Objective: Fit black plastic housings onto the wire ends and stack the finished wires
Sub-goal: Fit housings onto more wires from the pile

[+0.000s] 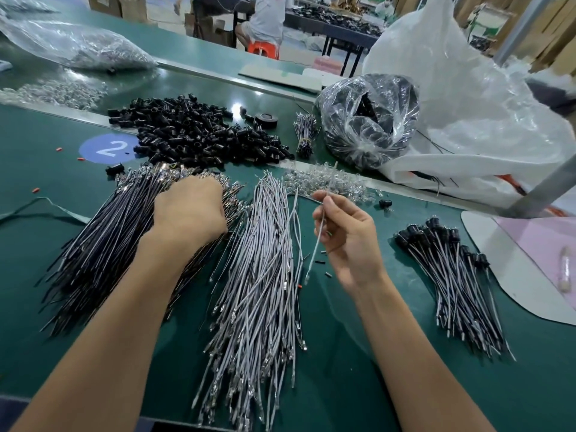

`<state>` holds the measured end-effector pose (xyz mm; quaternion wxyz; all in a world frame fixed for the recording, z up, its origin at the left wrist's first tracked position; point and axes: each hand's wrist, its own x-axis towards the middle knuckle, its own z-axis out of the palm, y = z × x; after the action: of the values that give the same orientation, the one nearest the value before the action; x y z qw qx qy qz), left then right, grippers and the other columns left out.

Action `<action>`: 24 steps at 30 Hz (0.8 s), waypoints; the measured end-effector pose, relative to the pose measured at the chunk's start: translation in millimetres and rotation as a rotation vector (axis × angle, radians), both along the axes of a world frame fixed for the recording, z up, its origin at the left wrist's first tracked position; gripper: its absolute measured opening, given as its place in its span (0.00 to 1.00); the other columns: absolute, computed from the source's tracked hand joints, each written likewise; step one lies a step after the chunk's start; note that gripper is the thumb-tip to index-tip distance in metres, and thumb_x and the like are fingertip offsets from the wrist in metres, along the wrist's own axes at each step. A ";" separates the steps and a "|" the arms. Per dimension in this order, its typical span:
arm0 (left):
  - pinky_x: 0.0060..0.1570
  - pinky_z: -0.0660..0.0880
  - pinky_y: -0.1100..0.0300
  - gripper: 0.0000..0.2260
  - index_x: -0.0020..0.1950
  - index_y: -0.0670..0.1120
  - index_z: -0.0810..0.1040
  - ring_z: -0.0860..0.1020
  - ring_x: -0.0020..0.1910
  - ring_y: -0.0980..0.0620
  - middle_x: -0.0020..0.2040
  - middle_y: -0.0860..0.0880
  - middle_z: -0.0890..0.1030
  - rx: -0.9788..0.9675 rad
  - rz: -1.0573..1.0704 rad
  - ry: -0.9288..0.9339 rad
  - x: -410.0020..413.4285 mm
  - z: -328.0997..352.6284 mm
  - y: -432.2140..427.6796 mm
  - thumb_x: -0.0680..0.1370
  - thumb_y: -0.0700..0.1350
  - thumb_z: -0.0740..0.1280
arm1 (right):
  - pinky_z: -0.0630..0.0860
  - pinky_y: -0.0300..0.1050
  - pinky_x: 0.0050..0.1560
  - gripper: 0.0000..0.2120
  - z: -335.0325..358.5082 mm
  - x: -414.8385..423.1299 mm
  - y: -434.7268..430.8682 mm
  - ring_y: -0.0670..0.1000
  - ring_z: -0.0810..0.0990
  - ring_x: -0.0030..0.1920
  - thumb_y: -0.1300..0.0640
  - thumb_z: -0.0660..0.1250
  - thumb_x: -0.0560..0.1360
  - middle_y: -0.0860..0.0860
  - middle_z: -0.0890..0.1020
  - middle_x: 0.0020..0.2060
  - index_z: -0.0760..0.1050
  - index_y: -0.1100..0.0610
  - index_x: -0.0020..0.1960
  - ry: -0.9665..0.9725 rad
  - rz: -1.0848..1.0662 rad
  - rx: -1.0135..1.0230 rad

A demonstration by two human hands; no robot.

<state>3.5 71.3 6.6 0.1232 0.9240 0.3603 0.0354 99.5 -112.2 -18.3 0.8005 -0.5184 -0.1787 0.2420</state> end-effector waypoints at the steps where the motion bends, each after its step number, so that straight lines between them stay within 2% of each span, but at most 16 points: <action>1: 0.37 0.70 0.56 0.01 0.42 0.49 0.85 0.76 0.37 0.49 0.35 0.51 0.79 -0.029 0.008 -0.023 -0.6 -0.6 1.3 0.73 0.43 0.75 | 0.69 0.33 0.28 0.07 -0.4 0.2 -0.5 0.44 0.73 0.30 0.59 0.67 0.71 0.51 0.80 0.32 0.81 0.60 0.47 0.003 0.000 0.003; 5: 0.38 0.72 0.56 0.05 0.39 0.50 0.85 0.74 0.34 0.51 0.34 0.53 0.78 -0.057 0.028 -0.070 -2.9 0.6 7.5 0.74 0.42 0.73 | 0.69 0.33 0.28 0.08 0.6 1.5 -1.2 0.44 0.74 0.30 0.59 0.68 0.71 0.51 0.80 0.32 0.81 0.60 0.47 0.021 -0.009 0.009; 9: 0.42 0.71 0.55 0.03 0.42 0.51 0.83 0.79 0.44 0.46 0.43 0.49 0.83 0.003 -0.011 0.008 0.4 3.3 3.6 0.72 0.46 0.76 | 0.69 0.33 0.28 0.06 1.3 -1.4 0.1 0.44 0.73 0.30 0.59 0.68 0.71 0.51 0.80 0.32 0.82 0.58 0.45 0.012 -0.008 -0.019; 13: 0.39 0.70 0.55 0.04 0.42 0.49 0.84 0.79 0.41 0.45 0.41 0.48 0.82 0.026 -0.006 -0.028 2.2 0.1 -0.8 0.73 0.41 0.73 | 0.69 0.33 0.28 0.06 2.7 -2.6 -1.3 0.44 0.73 0.30 0.62 0.66 0.75 0.52 0.80 0.33 0.82 0.59 0.45 0.004 -0.010 -0.037; 18: 0.40 0.74 0.54 0.06 0.41 0.49 0.83 0.80 0.42 0.43 0.40 0.47 0.82 0.001 0.012 -0.121 -3.4 4.4 2.5 0.76 0.42 0.70 | 0.69 0.33 0.28 0.07 4.2 -3.3 -1.3 0.44 0.73 0.31 0.63 0.64 0.77 0.52 0.79 0.33 0.81 0.60 0.47 0.003 -0.012 -0.044; 21: 0.42 0.76 0.54 0.04 0.46 0.46 0.84 0.80 0.42 0.44 0.43 0.44 0.83 0.005 0.000 -0.289 -6.2 13.4 4.5 0.77 0.41 0.69 | 0.70 0.33 0.29 0.07 4.1 -3.7 -1.2 0.44 0.73 0.31 0.63 0.65 0.77 0.52 0.79 0.33 0.82 0.59 0.46 0.007 -0.002 -0.044; 22: 0.41 0.76 0.56 0.04 0.49 0.45 0.84 0.80 0.41 0.46 0.44 0.44 0.84 -0.015 -0.032 -0.392 -6.1 17.7 4.8 0.77 0.40 0.69 | 0.70 0.33 0.29 0.07 4.0 -3.5 -1.0 0.44 0.74 0.31 0.62 0.65 0.77 0.52 0.79 0.33 0.82 0.59 0.46 0.012 0.001 -0.041; 24: 0.34 0.76 0.65 0.06 0.53 0.44 0.83 0.82 0.36 0.53 0.43 0.47 0.84 -0.122 -0.142 -0.611 -5.6 28.5 -0.4 0.77 0.39 0.70 | 0.72 0.33 0.29 0.07 3.9 -3.4 -0.3 0.44 0.74 0.31 0.62 0.66 0.75 0.52 0.80 0.33 0.83 0.58 0.44 0.035 0.013 -0.027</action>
<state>-2.0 71.0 35.1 0.2831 0.8844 0.2424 0.2809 96.1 -112.4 -14.4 0.7949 -0.5237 -0.1646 0.2585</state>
